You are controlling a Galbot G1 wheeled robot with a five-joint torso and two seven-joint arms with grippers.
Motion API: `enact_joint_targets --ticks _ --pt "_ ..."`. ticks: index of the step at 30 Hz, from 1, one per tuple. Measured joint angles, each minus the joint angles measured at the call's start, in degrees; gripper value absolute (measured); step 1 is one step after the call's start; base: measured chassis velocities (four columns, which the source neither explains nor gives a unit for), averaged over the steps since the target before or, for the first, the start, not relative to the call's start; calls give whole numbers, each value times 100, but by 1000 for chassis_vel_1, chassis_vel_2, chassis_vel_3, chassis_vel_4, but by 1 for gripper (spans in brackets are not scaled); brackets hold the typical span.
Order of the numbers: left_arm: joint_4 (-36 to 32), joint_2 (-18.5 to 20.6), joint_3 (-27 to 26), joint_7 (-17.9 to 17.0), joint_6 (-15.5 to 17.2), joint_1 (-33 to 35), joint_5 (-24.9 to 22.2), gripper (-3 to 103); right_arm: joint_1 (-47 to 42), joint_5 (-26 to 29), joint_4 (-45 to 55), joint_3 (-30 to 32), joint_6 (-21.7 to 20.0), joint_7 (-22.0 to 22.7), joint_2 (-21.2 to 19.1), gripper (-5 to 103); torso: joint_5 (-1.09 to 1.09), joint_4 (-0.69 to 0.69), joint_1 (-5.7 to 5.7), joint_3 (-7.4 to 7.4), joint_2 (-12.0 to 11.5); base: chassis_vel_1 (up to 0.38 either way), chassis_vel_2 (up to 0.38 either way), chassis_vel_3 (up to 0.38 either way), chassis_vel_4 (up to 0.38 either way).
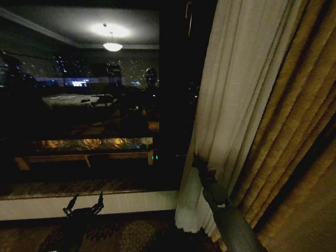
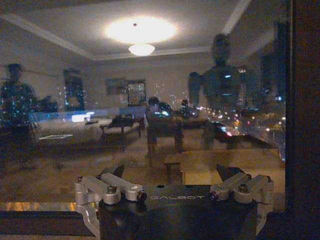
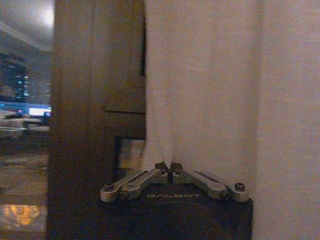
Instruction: Open the curtains by pulling them apart, changing their state from closed to fully open.
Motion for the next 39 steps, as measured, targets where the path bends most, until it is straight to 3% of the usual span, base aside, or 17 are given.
enact_joint_targets --ticks 14,29,39 --pt "-90 0 0 1 -41 -10 -102 100 265 262 -400 482 -15 250 -409 0 0 0 0 0 0 0 0 0 0" --pt "-193 -2 54 3 -105 94 -148 100 1133 372 -2148 1406 263 394 -1041 0 1 1 0 0 0 0 0 0 0" --pt "-296 -2 21 4 26 0 -233 100 1764 126 -3198 1757 123 1187 -1278 0 0 1 0 0 0 0 0 0 0"
